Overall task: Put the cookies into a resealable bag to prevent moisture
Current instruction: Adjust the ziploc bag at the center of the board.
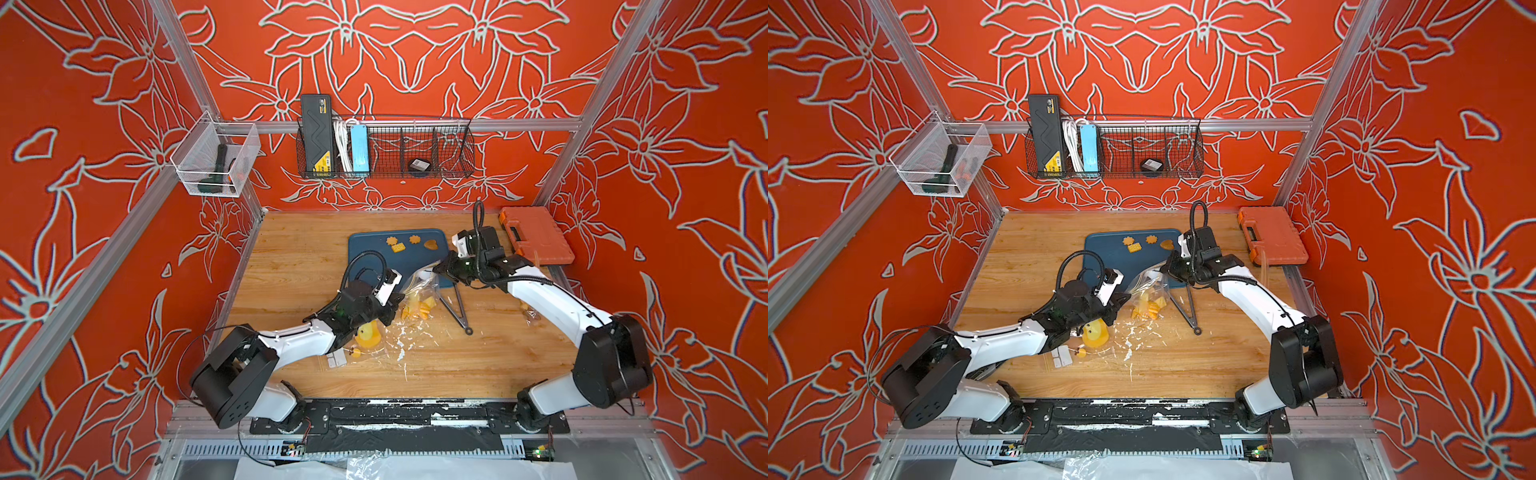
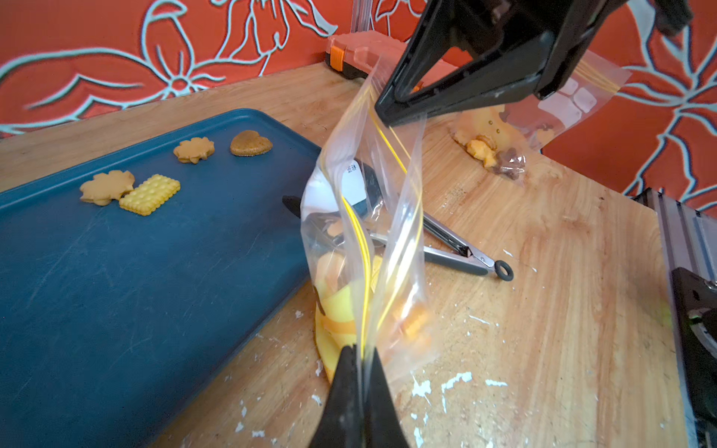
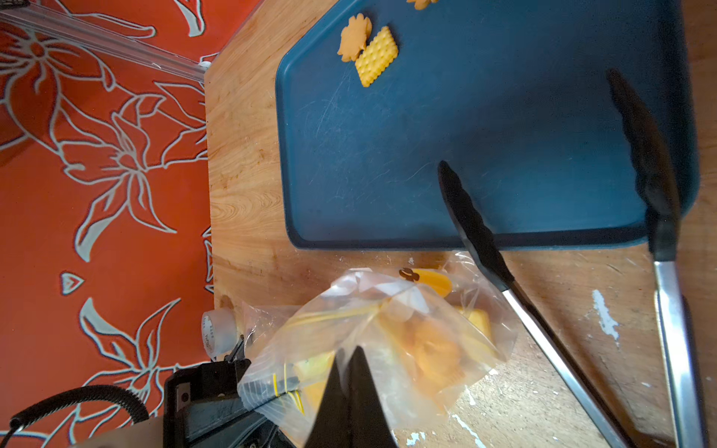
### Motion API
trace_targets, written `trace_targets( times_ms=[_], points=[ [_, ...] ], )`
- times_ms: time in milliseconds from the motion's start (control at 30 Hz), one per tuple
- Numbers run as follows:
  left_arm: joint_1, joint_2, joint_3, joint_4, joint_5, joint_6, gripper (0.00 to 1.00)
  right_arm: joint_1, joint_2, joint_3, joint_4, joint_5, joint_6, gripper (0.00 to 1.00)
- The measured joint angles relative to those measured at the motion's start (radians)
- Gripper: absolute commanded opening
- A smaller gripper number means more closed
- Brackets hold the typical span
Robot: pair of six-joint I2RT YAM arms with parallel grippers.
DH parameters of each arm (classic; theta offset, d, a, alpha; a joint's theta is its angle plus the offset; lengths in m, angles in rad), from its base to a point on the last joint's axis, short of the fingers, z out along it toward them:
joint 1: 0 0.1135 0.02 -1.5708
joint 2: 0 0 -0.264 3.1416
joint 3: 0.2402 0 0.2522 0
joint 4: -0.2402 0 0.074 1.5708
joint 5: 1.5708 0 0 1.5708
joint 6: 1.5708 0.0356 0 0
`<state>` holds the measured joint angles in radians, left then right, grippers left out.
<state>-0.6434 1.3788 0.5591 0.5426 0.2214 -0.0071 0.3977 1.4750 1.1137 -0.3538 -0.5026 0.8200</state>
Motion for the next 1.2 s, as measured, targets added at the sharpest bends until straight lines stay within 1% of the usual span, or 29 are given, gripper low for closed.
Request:
trace_targets(
  times_ms=[33,67,167,200,267,400,467,533,600,667,733,800,933,1033,1100,1200],
  points=[
    [-0.006,-0.015,0.007,-0.026,-0.011,0.000,0.00,0.000,-0.006,0.000,-0.004,-0.004,-0.003,0.00],
    [-0.014,-0.031,0.019,-0.056,-0.022,0.000,0.00,0.000,-0.016,0.000,-0.007,-0.010,-0.008,0.03],
    [-0.027,-0.077,0.062,-0.147,-0.038,0.000,0.00,-0.001,-0.075,-0.023,0.003,-0.024,-0.042,0.38],
    [-0.028,-0.092,0.076,-0.180,-0.036,0.001,0.00,-0.002,-0.109,-0.040,0.011,-0.029,-0.063,0.45],
    [-0.028,-0.111,0.099,-0.233,-0.030,0.005,0.00,-0.002,-0.185,-0.081,0.031,-0.025,-0.103,0.50],
    [-0.025,-0.105,0.165,-0.364,0.000,0.023,0.00,-0.006,-0.341,-0.182,0.069,0.041,-0.188,0.52],
    [-0.017,-0.090,0.199,-0.417,0.023,0.034,0.00,-0.006,-0.375,-0.221,0.084,0.082,-0.232,0.53],
    [0.005,-0.074,0.229,-0.462,0.052,0.043,0.00,-0.010,-0.377,-0.254,0.100,0.114,-0.273,0.54],
    [0.043,-0.055,0.256,-0.499,0.080,0.052,0.00,-0.018,-0.368,-0.294,0.140,0.138,-0.327,0.58],
    [0.088,-0.029,0.285,-0.527,0.113,0.059,0.00,-0.027,-0.357,-0.327,0.177,0.142,-0.369,0.59],
    [0.130,0.007,0.320,-0.553,0.150,0.066,0.00,-0.046,-0.336,-0.339,0.211,0.130,-0.410,0.58],
    [0.167,0.053,0.358,-0.575,0.192,0.074,0.00,-0.074,-0.299,-0.339,0.281,0.082,-0.447,0.56],
    [0.221,0.134,0.416,-0.605,0.261,0.085,0.00,-0.127,-0.203,-0.339,0.422,-0.055,-0.524,0.55],
    [0.254,0.172,0.438,-0.616,0.304,0.087,0.00,-0.176,-0.130,-0.338,0.507,-0.181,-0.575,0.55],
    [0.270,0.186,0.446,-0.617,0.326,0.088,0.00,-0.221,-0.076,-0.329,0.557,-0.290,-0.599,0.56],
    [0.285,0.199,0.457,-0.622,0.346,0.093,0.00,-0.267,-0.003,-0.289,0.587,-0.418,-0.643,0.56]
  ],
)
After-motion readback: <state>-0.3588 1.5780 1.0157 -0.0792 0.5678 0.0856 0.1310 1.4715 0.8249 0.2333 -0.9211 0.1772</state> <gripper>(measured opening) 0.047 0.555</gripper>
